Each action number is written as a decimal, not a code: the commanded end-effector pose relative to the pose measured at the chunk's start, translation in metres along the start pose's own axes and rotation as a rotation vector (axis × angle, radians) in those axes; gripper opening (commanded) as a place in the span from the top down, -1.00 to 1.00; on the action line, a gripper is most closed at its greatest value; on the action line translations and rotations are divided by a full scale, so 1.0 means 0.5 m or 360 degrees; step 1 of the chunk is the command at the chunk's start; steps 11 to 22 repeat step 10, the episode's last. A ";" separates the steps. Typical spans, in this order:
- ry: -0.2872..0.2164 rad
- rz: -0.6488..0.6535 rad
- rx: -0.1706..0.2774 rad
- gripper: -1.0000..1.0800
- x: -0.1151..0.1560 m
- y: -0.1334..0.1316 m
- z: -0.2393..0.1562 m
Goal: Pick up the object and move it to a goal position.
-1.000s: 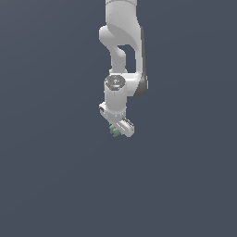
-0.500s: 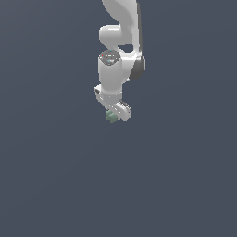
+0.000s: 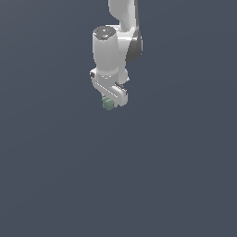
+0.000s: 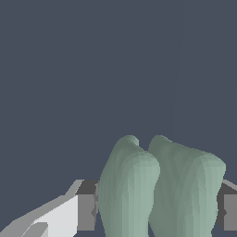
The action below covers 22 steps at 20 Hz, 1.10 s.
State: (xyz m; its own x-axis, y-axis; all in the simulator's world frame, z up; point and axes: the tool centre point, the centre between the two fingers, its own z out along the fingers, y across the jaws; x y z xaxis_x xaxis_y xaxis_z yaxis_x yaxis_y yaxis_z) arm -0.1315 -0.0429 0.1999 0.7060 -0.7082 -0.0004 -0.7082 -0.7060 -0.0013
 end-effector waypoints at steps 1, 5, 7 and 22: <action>0.0000 0.0000 -0.0001 1.00 -0.005 0.013 -0.020; 0.0000 0.0000 -0.0002 1.00 -0.009 0.025 -0.041; 0.0000 0.0000 -0.0002 1.00 -0.010 0.028 -0.047; 0.0000 0.0000 -0.0002 1.00 -0.011 0.030 -0.051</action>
